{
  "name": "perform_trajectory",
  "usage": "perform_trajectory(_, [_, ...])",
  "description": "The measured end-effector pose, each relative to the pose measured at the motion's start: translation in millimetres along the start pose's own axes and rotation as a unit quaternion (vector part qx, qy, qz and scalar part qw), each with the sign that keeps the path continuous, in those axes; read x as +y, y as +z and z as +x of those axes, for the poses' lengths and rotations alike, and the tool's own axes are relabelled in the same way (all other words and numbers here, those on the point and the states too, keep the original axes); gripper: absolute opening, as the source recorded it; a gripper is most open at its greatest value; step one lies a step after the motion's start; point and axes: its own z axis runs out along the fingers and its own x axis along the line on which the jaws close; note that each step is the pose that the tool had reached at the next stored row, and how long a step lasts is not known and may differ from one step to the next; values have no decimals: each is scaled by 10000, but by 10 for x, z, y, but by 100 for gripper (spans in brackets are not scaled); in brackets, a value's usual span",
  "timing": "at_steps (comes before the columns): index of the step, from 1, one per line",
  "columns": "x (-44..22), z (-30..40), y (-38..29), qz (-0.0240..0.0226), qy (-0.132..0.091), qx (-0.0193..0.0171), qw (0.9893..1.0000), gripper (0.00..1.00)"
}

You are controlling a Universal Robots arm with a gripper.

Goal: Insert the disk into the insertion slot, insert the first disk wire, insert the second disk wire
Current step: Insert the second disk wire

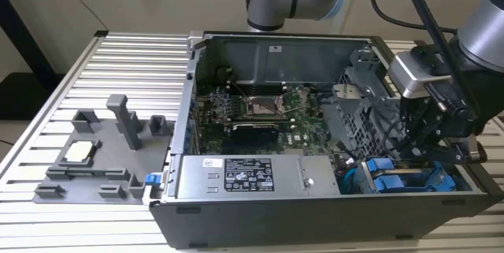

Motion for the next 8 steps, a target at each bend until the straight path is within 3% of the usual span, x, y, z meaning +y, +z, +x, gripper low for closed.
perform_trajectory(3, [-42, 15, 45, 0, 11, -1, 10000, 16])
perform_trajectory(8, [-49, 18, 73, 2, 47, -2, 10000, 16])
